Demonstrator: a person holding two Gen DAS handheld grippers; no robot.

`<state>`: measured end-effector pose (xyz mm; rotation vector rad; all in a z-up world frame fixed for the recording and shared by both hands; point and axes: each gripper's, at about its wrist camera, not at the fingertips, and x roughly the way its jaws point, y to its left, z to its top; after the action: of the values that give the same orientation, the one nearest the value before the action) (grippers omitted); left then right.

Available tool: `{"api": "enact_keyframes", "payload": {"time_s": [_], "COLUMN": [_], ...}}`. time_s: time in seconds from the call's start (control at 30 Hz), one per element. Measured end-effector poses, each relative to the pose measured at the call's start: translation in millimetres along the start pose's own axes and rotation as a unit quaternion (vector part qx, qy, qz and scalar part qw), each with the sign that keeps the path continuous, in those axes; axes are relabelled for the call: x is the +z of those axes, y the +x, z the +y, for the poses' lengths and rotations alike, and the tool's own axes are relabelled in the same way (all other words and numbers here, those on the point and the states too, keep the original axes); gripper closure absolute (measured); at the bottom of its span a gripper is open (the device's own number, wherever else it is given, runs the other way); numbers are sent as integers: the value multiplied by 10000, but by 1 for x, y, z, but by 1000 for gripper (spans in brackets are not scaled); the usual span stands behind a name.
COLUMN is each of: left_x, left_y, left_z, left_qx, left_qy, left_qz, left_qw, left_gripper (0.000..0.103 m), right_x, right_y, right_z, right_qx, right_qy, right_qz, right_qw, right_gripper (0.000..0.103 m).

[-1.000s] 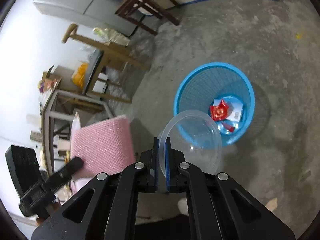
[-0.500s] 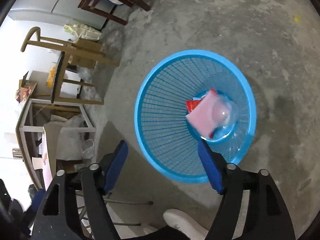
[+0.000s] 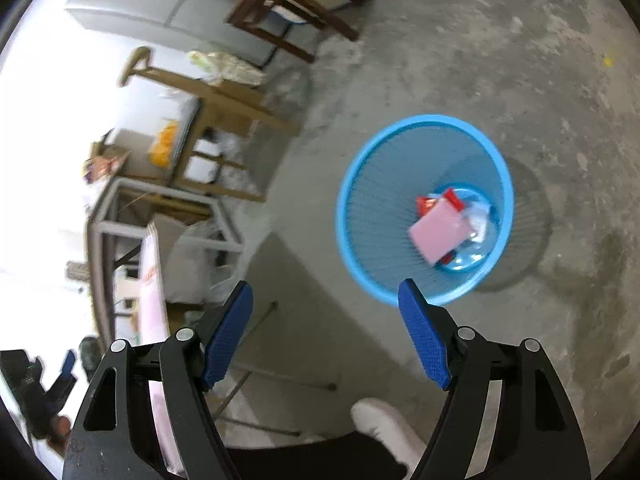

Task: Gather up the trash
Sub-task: 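Carry the pad and lid to the wastebasket and release both inside, then return both tools to the table and grasp the white tissue with the left gripper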

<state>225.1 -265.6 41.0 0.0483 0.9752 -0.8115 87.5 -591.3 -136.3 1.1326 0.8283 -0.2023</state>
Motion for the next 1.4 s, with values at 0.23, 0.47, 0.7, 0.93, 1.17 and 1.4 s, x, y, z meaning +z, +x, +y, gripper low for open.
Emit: {"api": "enact_keyframes", "payload": {"time_s": [0.23, 0.47, 0.7, 0.93, 1.17, 1.4], "left_x": [-37, -75, -88, -88, -85, -75], "left_y": [-132, -221, -241, -193, -144, -113], "left_z": [93, 207, 270, 318, 361, 383], "left_qx": [245, 311, 379, 895, 1299, 1765], "left_qy": [-841, -2333, -2870, -2744, -2526, -1874], "left_qz": [-1079, -1766, -1990, -1405, -841, -333], "left_qw": [9903, 9557, 9363, 9471, 9551, 9657], "left_gripper": [25, 25, 28, 41, 44, 46], "right_x": [-54, -105, -161, -204, -223, -239], "right_y": [-35, -22, 28, 93, 142, 174], "right_z": [70, 172, 276, 354, 401, 427], "right_qx": [728, 1118, 1182, 1475, 1423, 1401], "right_qy": [-493, -1528, -2741, -3347, -3520, -3614], "right_qz": [200, 492, 849, 1493, 1708, 1978], "right_qw": [9959, 9807, 9506, 9186, 9092, 9004], "right_gripper": [30, 30, 28, 28, 28, 28]}}
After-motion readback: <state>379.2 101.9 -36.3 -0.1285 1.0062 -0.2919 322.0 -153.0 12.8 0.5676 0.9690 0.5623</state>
